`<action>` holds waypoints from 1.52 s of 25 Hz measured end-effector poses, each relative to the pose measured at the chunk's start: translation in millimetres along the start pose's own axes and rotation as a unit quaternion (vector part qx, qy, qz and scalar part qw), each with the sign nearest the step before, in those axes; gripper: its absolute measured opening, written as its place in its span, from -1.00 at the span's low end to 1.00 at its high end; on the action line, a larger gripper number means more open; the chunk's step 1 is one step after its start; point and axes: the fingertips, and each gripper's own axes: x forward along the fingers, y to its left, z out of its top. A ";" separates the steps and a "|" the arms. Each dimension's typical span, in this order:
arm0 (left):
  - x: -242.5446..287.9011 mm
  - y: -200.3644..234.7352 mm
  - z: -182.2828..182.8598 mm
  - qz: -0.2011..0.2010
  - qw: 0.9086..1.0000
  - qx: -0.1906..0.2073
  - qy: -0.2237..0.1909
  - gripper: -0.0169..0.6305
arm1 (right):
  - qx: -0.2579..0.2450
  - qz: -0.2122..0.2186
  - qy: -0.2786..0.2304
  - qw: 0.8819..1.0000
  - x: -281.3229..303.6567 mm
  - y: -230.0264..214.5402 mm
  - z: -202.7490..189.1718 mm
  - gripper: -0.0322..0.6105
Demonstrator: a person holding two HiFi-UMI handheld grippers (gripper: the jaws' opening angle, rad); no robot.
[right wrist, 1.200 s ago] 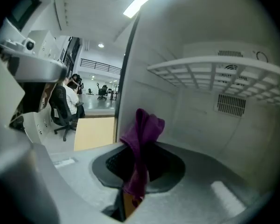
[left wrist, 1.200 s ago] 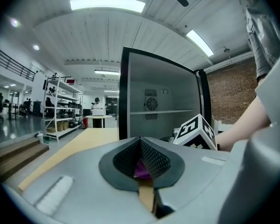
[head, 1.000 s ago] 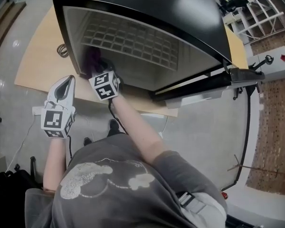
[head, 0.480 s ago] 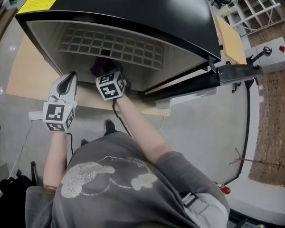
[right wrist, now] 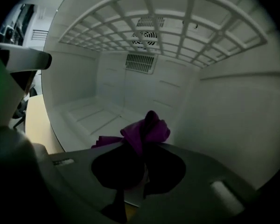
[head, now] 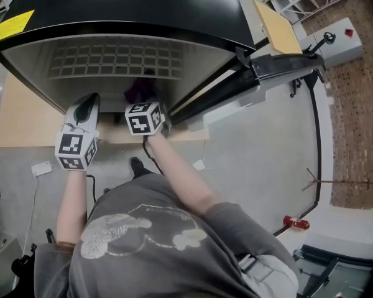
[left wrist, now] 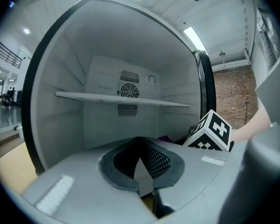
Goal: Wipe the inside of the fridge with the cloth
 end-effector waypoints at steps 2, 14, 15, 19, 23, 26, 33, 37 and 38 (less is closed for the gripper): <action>0.8 -1.6 1.6 -0.003 1.000 0.001 -0.002 -0.90 | 0.016 -0.026 0.006 1.000 -5.7 -9.0 -6.4 -0.76; 3.7 -13.0 8.5 -0.036 0.999 0.010 -0.004 -0.90 | 0.075 -0.099 -0.078 0.989 -36.7 -38.1 24.6 -0.76; 3.0 -14.9 8.3 -0.040 0.999 0.011 -0.004 -0.90 | 0.081 -0.106 -0.079 0.988 -41.4 -40.3 22.8 -0.76; -5.4 -21.3 7.4 -0.056 0.998 0.016 -0.004 -0.90 | 0.104 -0.130 -0.080 0.983 -62.5 -45.6 11.2 -0.76; -22.9 -29.0 5.3 -0.072 0.997 0.016 -0.006 -0.90 | 0.120 -0.149 -0.074 0.979 -87.0 -44.4 -5.0 -0.76; -38.3 -35.8 2.4 -0.086 0.996 0.016 -0.006 -0.90 | 0.125 -0.164 -0.071 0.976 -108.4 -42.5 -18.2 -0.76; -76.3 -49.3 -5.0 -0.105 0.994 0.017 -0.008 -0.90 | 0.140 -0.165 -0.091 0.972 -151.2 -25.0 -42.2 -0.76; -111.8 -46.2 1.2 -0.108 0.994 0.019 -0.023 -0.90 | 0.135 -0.159 -0.140 0.968 -185.5 -9.0 -36.7 -0.76; -122.0 -42.7 3.5 -0.107 0.994 0.020 -0.029 -0.90 | 0.136 -0.161 -0.155 0.965 -195.8 -5.3 -35.2 -0.76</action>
